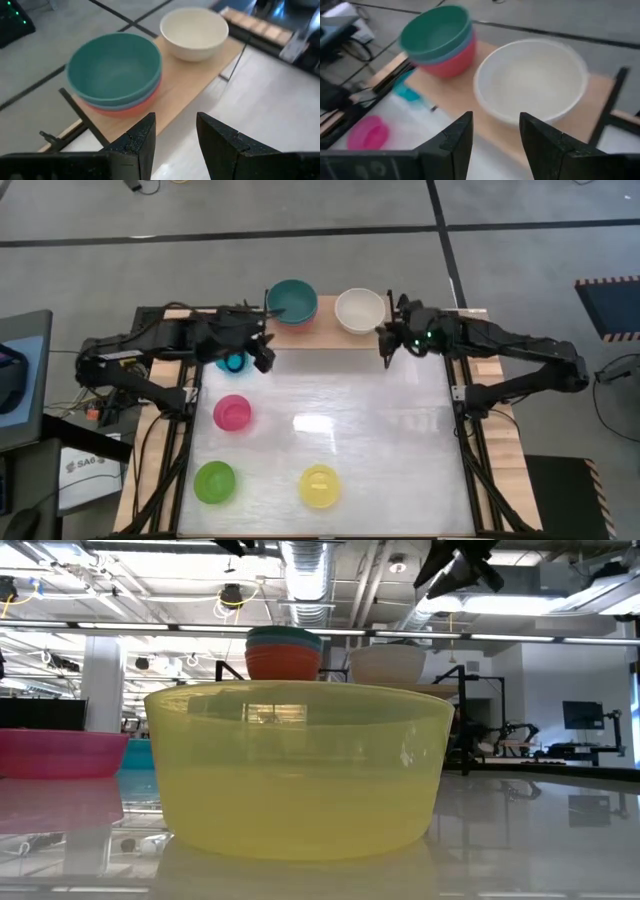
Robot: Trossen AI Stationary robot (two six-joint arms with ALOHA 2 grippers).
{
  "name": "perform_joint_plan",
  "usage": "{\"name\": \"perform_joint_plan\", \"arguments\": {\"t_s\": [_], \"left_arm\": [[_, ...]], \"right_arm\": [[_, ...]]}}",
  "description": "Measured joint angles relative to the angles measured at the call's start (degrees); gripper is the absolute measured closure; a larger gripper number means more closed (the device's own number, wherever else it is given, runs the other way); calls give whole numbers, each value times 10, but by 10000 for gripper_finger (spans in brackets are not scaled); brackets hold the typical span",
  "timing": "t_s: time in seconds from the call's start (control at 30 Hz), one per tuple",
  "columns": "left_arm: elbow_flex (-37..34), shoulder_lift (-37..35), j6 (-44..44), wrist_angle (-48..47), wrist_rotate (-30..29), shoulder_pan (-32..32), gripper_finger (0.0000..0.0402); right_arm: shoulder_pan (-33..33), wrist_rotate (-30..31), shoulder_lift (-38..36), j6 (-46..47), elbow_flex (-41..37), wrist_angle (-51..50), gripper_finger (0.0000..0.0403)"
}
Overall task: Place and stack bowls onto a shelf
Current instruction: Stack the white bowl on top of the green bowl on the shelf
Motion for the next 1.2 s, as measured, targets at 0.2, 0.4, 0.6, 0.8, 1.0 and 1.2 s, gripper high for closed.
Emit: {"name": "perform_joint_plan", "arguments": {"t_s": [0.2,0.4,0.6,0.8,1.0,1.2], "left_arm": [[0,-29,-16,-1,-1,0,273],[0,-30,-22,-3,0,-1,273],[0,-30,-28,-1,0,-12,273],[0,-30,-35,-1,7,-14,273],[0,-30,-33,-43,1,-28,273],[0,-30,-53,-113,12,-30,273]], "right_arm": [[64,0,1,21,-1,0,219],[95,1,12,39,-1,-9,219],[48,143,30,45,0,1,219],[-129,41,77,23,1,56,219],[-210,-45,134,40,0,20,219],[-224,-86,164,31,0,17,238]]}}
